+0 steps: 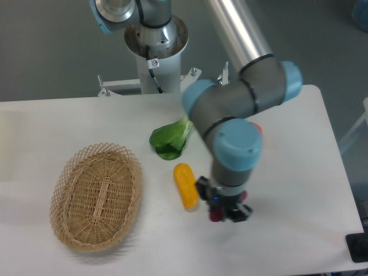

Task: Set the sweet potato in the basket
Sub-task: 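Carry the held sweet potato over the wicker basket, then lower the sweet potato into the basket and open the gripper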

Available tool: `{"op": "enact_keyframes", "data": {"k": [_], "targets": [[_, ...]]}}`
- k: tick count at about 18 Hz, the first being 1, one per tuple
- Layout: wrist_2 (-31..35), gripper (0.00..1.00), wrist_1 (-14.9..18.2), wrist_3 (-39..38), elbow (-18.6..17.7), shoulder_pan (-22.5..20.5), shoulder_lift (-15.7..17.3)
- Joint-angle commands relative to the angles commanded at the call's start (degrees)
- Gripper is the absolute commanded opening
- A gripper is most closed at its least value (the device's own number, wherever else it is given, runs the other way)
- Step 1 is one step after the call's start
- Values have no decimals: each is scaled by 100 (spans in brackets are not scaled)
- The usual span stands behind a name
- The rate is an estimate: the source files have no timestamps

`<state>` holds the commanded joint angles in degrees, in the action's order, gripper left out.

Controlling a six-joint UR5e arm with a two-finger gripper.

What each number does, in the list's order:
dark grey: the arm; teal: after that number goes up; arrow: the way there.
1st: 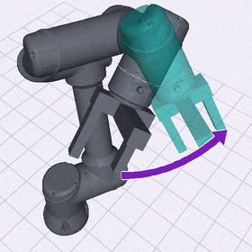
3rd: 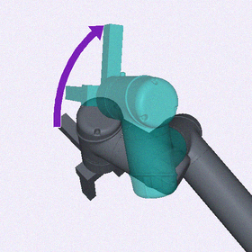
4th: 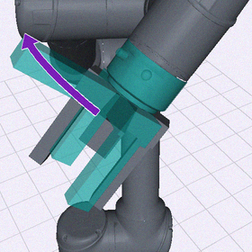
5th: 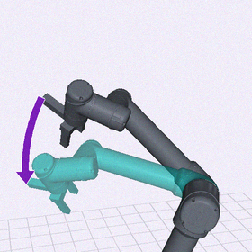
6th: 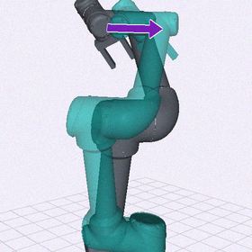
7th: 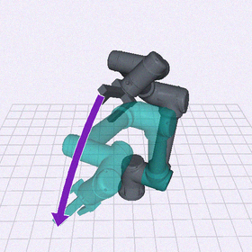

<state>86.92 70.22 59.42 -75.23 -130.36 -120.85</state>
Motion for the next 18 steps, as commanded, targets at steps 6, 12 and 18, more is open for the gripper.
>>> {"op": "enact_keyframes", "data": {"k": [6, 12, 18], "targets": [[-9, 13, -9, -53, -860, 826, 465], [-509, 13, -219, -263, -1398, 1443, 589], [-650, 32, -412, -747, -1512, 1663, 554]]}}
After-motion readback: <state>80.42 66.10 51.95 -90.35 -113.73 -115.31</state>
